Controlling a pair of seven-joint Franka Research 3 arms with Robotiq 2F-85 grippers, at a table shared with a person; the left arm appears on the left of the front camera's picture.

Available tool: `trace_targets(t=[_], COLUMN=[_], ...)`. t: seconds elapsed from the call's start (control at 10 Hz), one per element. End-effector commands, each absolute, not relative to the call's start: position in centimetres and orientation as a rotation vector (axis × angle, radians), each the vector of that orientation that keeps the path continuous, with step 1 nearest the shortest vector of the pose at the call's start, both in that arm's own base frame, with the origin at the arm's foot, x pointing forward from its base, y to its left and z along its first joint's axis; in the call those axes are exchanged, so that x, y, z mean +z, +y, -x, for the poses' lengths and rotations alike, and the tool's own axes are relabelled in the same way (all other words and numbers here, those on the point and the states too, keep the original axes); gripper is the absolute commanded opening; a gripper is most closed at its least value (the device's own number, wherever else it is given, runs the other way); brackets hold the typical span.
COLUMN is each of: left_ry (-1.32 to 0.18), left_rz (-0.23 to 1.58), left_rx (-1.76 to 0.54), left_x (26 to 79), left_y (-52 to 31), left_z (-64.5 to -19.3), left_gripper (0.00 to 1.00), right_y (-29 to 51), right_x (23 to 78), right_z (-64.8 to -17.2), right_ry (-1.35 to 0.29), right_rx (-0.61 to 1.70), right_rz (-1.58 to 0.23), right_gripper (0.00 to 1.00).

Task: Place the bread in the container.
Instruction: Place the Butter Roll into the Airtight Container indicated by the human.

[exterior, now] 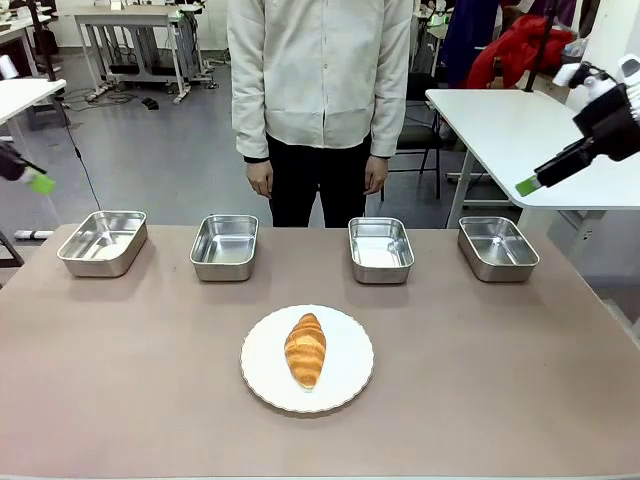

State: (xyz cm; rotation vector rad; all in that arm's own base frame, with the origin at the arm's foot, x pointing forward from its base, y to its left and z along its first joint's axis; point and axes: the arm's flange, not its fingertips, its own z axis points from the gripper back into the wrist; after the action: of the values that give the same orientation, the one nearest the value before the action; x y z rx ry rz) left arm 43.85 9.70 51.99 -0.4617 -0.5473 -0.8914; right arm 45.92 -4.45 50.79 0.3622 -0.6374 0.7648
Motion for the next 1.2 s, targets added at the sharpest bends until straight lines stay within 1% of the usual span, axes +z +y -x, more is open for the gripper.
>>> trace_targets(t=[0.0,0.1,0.3,0.4,0.6,0.7,1.1], left_ry=[-0.552,-0.547,-0.547,-0.527,-0.639,-0.696,-0.868], left_rz=[0.378,0.462,0.462,0.436,0.492,0.519,0.589], left_rx=[-0.891,-0.891,-0.891,-0.891,-0.890,-0.914,-0.903], left_x=[50.5,52.0,52.0,51.0,53.4,54.4,56.2], left_y=[8.7,9.7,9.7,10.3,13.6,14.9,19.2], left_z=[-44.7,-43.9,-43.9,-44.3,-44.7,-44.7,-43.3], left_gripper=[1.00,1.00,1.00,1.00,1.00,1.00,1.00], right_y=[-3.7,-4.5,-4.5,-4.6,-7.4,-8.8,-14.8], right_x=[49.7,50.8,50.8,50.3,54.6,55.6,56.4], right_z=[-46.1,-45.9,-45.9,-45.8,-46.5,-46.9,-48.1], right_ry=[-0.667,-0.637,-0.637,-0.641,-0.729,-0.755,-0.826], right_rx=[0.865,0.765,0.765,0.789,0.795,0.781,0.757], right_rz=[-0.417,-0.362,-0.362,-0.367,-0.388,-0.413,-0.483], right_gripper=[1.00,1.00,1.00,1.00,1.00,1.00,1.00])
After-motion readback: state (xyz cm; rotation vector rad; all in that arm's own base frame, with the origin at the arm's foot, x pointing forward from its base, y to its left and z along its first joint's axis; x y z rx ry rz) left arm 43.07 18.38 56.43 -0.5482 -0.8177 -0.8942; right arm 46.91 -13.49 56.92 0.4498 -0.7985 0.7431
